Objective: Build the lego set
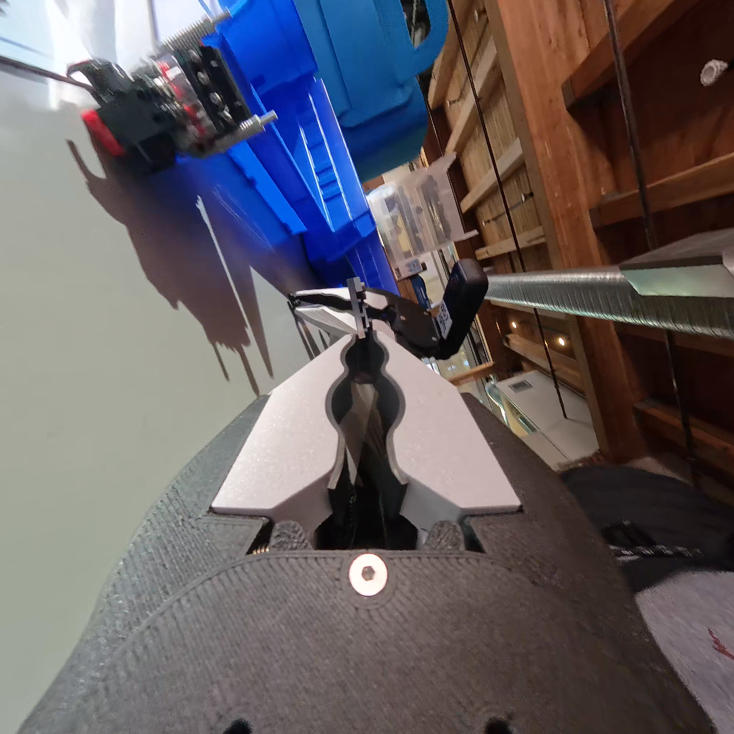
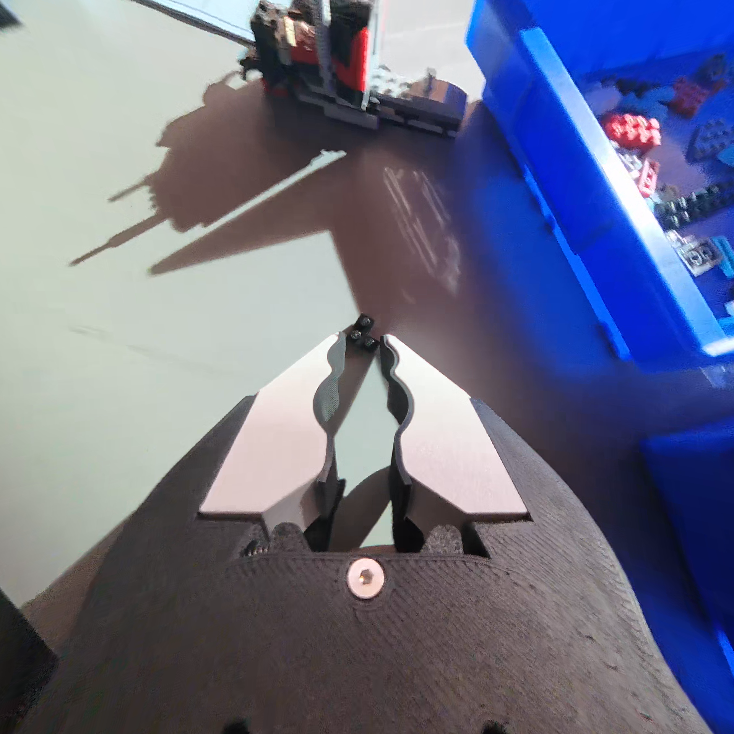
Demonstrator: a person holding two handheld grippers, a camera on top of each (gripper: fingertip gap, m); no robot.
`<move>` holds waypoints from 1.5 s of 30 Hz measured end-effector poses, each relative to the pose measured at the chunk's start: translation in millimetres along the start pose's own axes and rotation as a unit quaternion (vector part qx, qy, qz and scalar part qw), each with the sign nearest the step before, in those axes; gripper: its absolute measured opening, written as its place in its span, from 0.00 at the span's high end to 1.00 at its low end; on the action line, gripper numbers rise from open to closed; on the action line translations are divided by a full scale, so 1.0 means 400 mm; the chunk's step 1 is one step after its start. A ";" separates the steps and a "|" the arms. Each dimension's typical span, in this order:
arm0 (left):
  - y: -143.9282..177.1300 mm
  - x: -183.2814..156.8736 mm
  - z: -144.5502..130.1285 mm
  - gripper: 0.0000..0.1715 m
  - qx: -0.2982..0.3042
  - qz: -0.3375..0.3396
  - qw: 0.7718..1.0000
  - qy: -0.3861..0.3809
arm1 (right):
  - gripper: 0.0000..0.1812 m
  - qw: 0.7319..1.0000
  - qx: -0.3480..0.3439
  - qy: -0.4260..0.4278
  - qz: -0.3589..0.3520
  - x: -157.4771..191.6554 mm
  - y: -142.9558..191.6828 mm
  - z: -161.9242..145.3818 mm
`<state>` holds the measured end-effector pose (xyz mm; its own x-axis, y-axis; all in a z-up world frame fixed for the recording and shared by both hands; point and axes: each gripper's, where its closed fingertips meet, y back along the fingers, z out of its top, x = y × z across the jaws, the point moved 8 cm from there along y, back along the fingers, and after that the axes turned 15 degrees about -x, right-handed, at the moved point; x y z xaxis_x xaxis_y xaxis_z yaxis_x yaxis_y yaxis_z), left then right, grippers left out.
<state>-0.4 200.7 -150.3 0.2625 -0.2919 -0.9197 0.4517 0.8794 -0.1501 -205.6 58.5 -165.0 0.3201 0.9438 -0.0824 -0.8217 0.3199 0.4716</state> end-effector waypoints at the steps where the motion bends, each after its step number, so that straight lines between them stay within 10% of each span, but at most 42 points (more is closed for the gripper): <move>1: -0.003 -0.002 -0.004 0.97 0.012 -0.006 1.000 0.002 | 0.90 1.000 -0.012 0.004 0.017 0.009 -0.002 0.009; 12: -0.023 -0.003 -0.030 0.97 0.074 0.003 0.997 -0.025 | 0.90 0.956 -0.157 0.112 0.220 0.196 0.023 0.194; 45: -0.037 -0.016 -0.066 0.97 0.136 0.012 0.984 -0.110 | 0.89 0.943 -0.140 0.160 0.257 0.204 0.001 0.160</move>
<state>-31.5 199.4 -151.8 0.4418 -0.3725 -0.8161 0.6464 0.7630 0.0016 -149.7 130.1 -115.4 -0.2752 0.9429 -0.1877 -0.9363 -0.2185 0.2748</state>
